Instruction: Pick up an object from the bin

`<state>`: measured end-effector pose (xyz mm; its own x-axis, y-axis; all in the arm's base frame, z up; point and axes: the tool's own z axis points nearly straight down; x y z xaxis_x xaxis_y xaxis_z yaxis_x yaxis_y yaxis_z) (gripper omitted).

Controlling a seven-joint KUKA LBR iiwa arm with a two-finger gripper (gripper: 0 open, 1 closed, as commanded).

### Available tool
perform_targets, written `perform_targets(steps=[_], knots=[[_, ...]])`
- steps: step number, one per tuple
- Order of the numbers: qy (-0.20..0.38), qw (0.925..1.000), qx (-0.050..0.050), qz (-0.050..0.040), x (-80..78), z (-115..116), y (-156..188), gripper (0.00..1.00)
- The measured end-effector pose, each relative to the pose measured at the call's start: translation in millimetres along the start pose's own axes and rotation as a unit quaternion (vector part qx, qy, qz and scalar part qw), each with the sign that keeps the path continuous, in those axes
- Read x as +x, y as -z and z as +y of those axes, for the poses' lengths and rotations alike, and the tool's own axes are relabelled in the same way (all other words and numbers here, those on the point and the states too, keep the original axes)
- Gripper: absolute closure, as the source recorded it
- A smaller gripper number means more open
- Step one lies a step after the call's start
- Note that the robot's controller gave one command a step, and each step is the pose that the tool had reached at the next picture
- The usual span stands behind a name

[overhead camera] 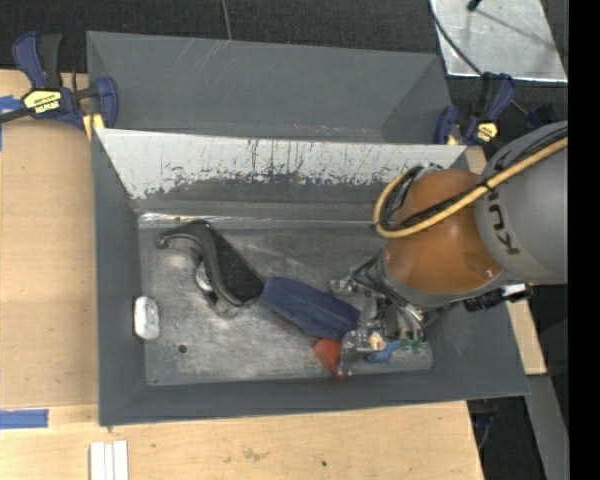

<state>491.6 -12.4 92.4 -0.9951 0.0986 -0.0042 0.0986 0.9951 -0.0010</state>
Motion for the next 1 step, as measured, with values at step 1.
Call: perform_targets(steps=[1], knots=[[0.001,1.0,-0.001,0.0073,2.7,1.1,-0.6,1.0]])
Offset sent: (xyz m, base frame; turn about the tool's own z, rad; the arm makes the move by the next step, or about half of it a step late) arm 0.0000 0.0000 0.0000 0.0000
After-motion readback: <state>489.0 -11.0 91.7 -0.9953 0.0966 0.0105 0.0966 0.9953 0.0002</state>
